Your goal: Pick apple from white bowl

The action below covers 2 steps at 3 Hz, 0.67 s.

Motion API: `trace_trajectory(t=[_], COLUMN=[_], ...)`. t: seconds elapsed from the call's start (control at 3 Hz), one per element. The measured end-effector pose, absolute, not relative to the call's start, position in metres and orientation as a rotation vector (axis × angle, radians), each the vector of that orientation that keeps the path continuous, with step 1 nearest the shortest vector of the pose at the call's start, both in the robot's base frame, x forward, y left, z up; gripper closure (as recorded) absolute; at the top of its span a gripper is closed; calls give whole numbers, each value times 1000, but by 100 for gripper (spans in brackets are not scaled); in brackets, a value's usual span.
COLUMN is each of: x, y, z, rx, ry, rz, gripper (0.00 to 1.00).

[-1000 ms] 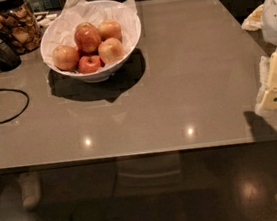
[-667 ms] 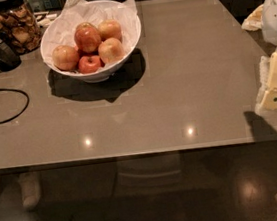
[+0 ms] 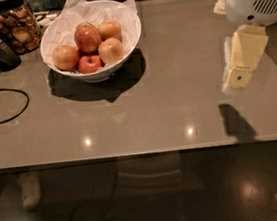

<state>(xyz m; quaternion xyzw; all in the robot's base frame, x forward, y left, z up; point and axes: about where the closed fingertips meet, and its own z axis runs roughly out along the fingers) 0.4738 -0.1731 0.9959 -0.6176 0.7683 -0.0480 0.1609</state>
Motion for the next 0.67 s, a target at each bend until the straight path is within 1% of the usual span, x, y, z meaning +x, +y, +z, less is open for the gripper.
trace_trajectory(t=[0.33,0.67], x=[494,516], y=[-154,-125], z=[995,997], rx=[-1752,-1756], ry=[2145,2076], rz=[-20,139], gripper=[0,0])
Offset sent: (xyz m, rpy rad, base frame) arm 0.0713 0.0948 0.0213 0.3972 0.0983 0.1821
